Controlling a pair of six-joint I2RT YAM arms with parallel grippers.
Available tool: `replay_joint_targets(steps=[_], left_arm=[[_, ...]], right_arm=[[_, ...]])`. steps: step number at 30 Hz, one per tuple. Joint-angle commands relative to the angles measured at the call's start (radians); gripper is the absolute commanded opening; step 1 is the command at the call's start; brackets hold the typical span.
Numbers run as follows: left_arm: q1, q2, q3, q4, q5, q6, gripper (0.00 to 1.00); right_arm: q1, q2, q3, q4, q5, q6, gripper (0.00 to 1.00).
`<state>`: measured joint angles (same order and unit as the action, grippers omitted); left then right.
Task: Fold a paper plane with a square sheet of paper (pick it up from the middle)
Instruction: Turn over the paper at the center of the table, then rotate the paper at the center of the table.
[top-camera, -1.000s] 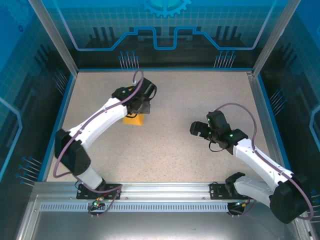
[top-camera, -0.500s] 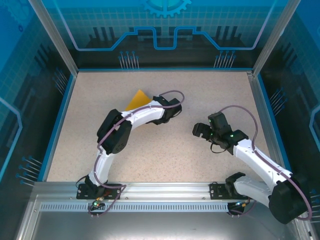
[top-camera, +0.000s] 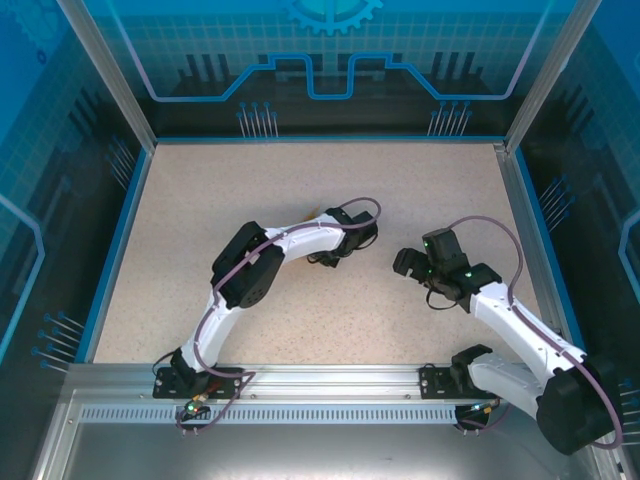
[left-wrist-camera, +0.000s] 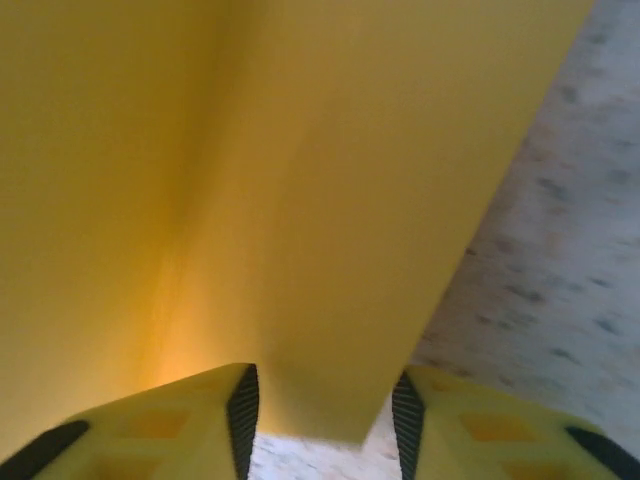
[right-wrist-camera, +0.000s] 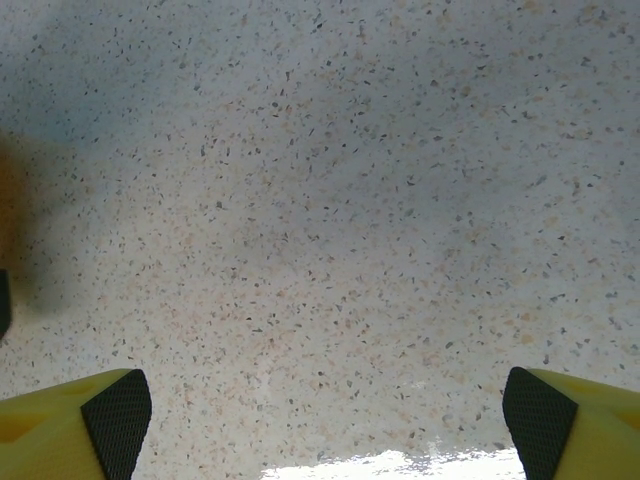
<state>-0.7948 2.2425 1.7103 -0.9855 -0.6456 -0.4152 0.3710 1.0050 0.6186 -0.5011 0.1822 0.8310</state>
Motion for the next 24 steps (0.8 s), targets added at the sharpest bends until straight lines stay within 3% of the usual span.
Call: replay_joint_targets(steps=[1,5,8,13,19,24], left_arm=[[-0.005,-0.184,-0.063,0.081,0.254,0.008,0.5],[0.01,-0.364,-0.141,0.155,0.407,-0.006,0.6],[0.049,-0.489,-0.225,0.227,0.546,-0.03,0.62],[0.213,-0.653,-0.417,0.364,0.74,-0.158,0.67],[0.446,-0.798,-0.653,0.443,0.745,-0.298,0.77],[0.593,-0.887,-0.801,0.465,0.743,-0.365,0.88]], right_arm=[[-0.019,-0.001,0.005,-0.004,-0.01,0.008,0.95],[-0.019,0.032,0.04,0.009,-0.051,-0.017,0.95],[-0.004,0.081,0.081,0.036,-0.092,-0.045,0.94],[0.128,0.256,0.217,0.085,-0.094,-0.054,0.92],[0.321,0.636,0.556,0.098,-0.104,-0.049,0.87],[0.403,0.938,0.851,0.112,-0.181,-0.038,0.82]])
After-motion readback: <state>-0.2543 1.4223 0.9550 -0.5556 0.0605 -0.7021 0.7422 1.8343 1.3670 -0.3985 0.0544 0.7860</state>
